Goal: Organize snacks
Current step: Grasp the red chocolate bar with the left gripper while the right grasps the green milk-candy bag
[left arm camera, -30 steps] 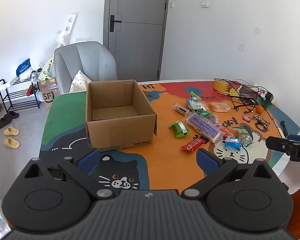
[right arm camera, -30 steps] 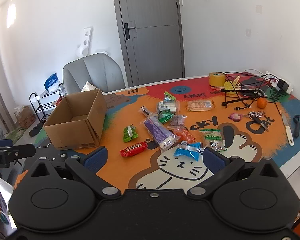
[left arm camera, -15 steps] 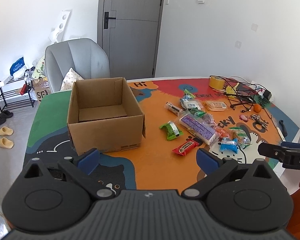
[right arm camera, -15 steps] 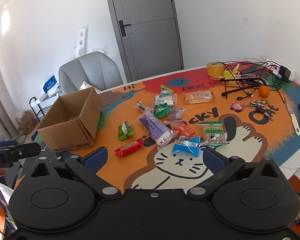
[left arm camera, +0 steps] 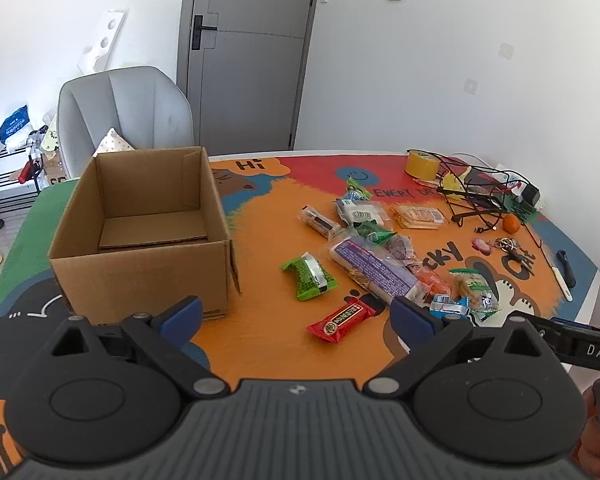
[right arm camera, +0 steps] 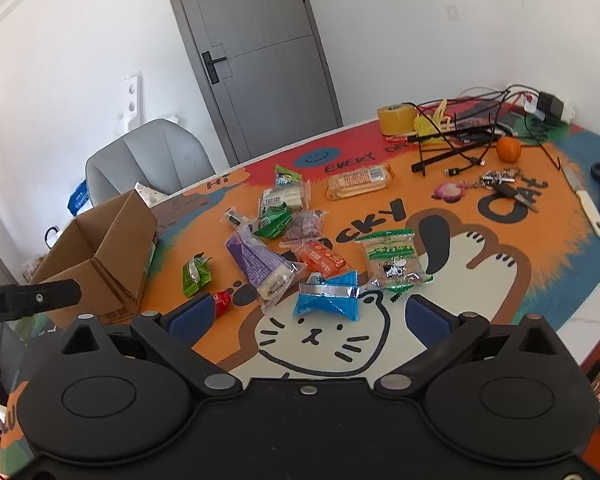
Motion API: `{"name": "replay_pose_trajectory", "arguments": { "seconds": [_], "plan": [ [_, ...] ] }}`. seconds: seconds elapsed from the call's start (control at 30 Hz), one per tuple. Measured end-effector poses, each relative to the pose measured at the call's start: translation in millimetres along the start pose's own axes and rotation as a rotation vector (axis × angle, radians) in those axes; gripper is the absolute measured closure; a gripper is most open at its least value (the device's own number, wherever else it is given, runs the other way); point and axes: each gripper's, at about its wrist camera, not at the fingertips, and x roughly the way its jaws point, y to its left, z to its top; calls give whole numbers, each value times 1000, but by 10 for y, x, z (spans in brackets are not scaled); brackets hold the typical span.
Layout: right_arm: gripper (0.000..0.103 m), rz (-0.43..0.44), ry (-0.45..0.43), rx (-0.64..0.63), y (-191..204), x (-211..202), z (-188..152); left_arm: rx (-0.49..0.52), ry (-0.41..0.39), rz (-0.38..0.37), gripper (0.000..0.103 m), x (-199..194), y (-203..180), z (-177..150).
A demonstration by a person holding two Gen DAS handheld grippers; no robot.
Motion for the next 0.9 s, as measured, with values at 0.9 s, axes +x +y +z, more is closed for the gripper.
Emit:
{"name": "replay_pose_trajectory", "arguments": {
  "seconds": [0.9],
  "plan": [
    [14,-119,8,24,-567,803,157,17,118,-1,33,1249,-372,-193]
  ]
}}
